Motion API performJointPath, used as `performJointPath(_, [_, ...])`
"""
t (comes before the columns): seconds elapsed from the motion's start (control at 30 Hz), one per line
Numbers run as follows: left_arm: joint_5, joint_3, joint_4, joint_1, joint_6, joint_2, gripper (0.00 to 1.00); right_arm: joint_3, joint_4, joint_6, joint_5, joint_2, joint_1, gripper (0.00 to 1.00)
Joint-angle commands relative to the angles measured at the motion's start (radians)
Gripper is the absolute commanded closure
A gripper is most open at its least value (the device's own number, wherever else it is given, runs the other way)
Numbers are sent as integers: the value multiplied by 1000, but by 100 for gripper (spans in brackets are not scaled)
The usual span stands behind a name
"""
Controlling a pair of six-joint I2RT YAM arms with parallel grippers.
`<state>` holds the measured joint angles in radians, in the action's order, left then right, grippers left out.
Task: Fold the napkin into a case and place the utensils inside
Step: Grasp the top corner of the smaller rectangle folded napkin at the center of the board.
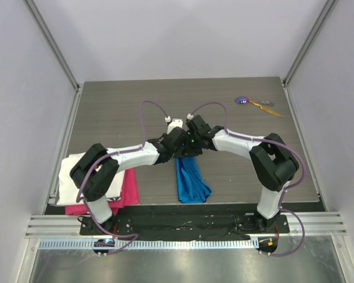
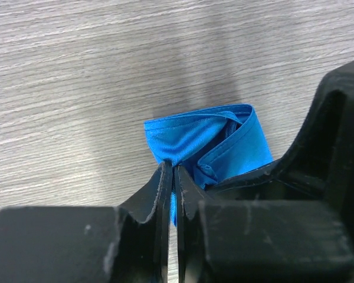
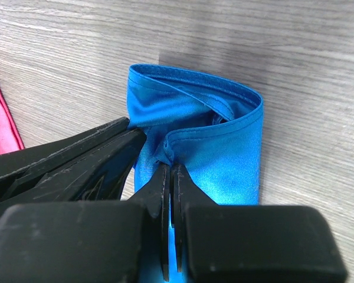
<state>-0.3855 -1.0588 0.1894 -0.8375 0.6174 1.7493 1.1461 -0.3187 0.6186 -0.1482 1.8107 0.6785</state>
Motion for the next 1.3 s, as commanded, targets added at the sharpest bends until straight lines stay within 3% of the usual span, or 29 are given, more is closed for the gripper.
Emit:
performJointPath(0.0, [-7, 16, -64, -2, 1, -59, 92, 40, -13, 32, -28, 10, 6, 99])
performJointPath(0.3, [24, 88, -111, 6, 41, -96, 92, 76, 55, 227, -22, 68, 6, 99])
performJointPath(0.67, [114, 189, -182, 52, 35, -166, 93, -43, 415, 458, -37, 68, -17, 99])
performJointPath(1.0, [145, 175, -147, 113, 16, -166, 93, -193, 602, 360, -94, 110, -13, 98])
performJointPath(1.27, [160, 154, -91, 136, 21, -149, 93, -169, 531, 259, -134, 82, -13, 80])
